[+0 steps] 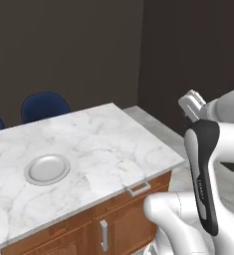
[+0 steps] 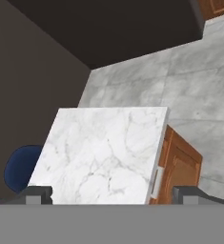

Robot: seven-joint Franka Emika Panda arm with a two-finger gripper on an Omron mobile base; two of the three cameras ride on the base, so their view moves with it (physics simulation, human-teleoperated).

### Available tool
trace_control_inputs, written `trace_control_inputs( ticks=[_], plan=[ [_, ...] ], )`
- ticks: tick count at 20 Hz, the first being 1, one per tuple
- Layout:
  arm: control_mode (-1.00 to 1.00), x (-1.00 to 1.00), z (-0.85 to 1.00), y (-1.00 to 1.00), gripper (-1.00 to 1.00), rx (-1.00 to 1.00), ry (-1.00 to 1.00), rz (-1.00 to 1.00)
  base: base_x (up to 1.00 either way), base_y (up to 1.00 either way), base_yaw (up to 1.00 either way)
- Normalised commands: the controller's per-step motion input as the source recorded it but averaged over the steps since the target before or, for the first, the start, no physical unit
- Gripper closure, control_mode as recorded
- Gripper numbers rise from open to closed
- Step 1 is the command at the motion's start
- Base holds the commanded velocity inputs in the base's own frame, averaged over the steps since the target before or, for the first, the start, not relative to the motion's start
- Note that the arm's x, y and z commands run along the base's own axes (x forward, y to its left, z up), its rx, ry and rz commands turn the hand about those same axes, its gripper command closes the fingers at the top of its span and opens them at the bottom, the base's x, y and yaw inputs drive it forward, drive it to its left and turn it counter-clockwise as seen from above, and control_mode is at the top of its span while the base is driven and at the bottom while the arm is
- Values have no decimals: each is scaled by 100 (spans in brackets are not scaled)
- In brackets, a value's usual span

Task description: Move the bowls from the cabinet to the plates on the dining table.

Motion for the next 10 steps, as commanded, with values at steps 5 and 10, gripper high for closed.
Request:
trace_control_inputs(
  ticks=[5, 10],
  plan=[
    [100, 0, 0, 0, -100, 0, 0, 0, 0, 0, -25],
    [100, 0, 0, 0, -100, 0, 0, 0, 0, 0, -25]
  ],
)
